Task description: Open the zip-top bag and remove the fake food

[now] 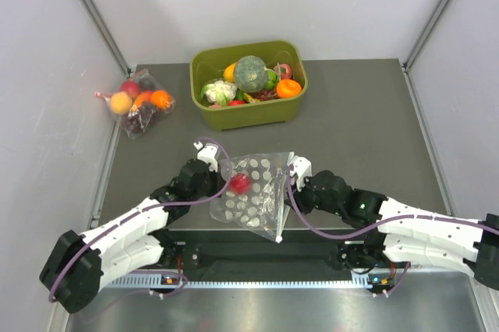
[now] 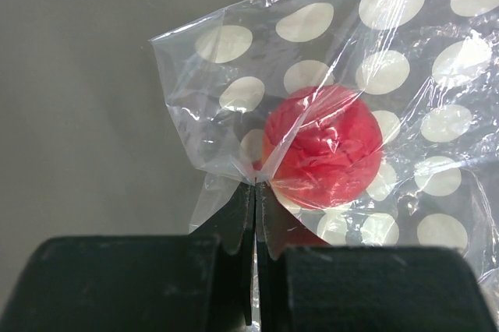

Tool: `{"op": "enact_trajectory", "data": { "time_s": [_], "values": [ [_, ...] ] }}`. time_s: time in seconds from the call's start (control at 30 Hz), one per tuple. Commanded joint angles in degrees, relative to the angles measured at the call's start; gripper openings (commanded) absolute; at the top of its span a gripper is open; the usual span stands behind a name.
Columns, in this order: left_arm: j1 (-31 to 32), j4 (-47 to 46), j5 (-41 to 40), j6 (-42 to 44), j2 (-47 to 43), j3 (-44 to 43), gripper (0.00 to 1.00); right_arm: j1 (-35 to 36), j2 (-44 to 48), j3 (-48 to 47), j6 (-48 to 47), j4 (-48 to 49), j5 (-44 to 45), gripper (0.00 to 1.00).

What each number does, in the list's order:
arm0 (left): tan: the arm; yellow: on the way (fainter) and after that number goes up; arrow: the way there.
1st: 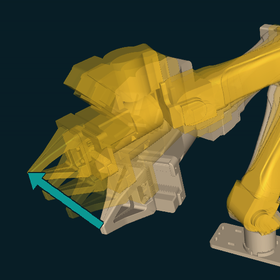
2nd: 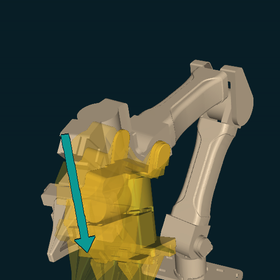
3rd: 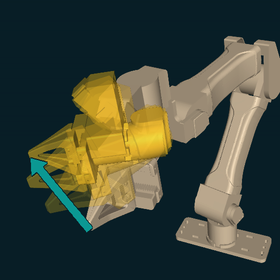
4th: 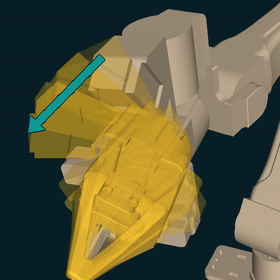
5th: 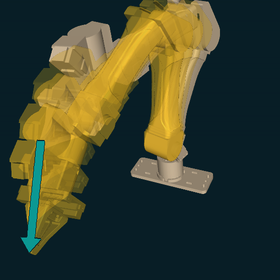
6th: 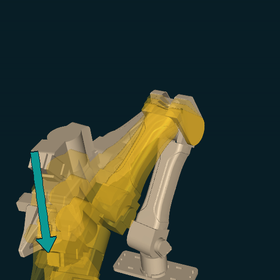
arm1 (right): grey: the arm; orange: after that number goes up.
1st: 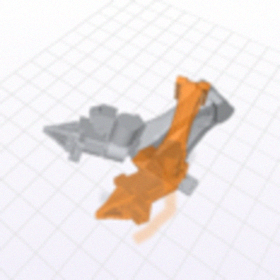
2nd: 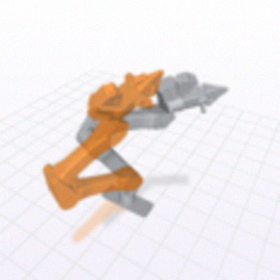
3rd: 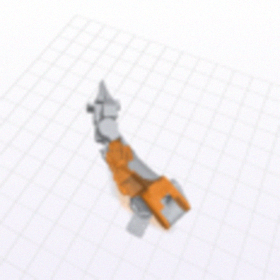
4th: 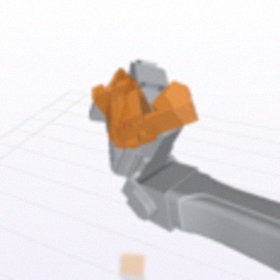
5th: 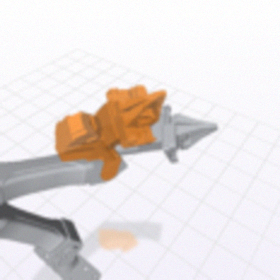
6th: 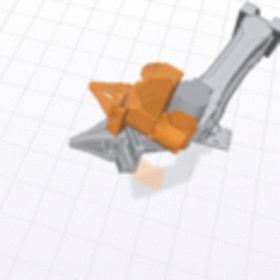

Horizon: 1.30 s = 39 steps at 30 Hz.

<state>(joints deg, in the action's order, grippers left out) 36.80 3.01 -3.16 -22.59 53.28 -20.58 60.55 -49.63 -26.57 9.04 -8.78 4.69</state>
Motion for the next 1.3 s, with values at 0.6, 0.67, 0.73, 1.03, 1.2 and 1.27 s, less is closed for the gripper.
{"op": "enact_trajectory", "data": {
  "time_s": [0.6, 0.67, 0.73, 1.03, 1.2, 1.27],
  "values": [
    [-0.3, -9.0, 4.5, -1.0, 6.2, -1.9, 0.00, 0.9, -10.0, -2.0, -0.1, 17.4, -3.5, 0.43],
    [-0.3, -9.9, 5.1, -0.9, 7.5, -2.3, 0.00, 1.0, -11.2, -0.8, 0.4, 21.0, -2.9, 0.47],
    [-0.3, -10.5, 5.4, -0.8, 9.1, -2.8, 0.00, 0.9, -12.1, 0.0, 0.8, 23.4, -2.8, 0.51],
    [-0.4, -13.9, 7.6, -0.1, 13.5, -4.3, 0.00, 1.0, -22.3, -0.1, 1.8, 31.4, -2.3, 0.77],
    [-0.4, -14.4, 10.4, 1.6, 15.2, -4.5, 0.00, 1.0, -25.3, 0.2, 2.7, 37.2, 0.7, 0.79],
    [-0.4, -14.9, 10.9, 1.8, 15.5, -4.5, 0.00, 0.8, -27.2, -0.1, 2.4, 39.1, 0.7, 0.79]
  ]
}}
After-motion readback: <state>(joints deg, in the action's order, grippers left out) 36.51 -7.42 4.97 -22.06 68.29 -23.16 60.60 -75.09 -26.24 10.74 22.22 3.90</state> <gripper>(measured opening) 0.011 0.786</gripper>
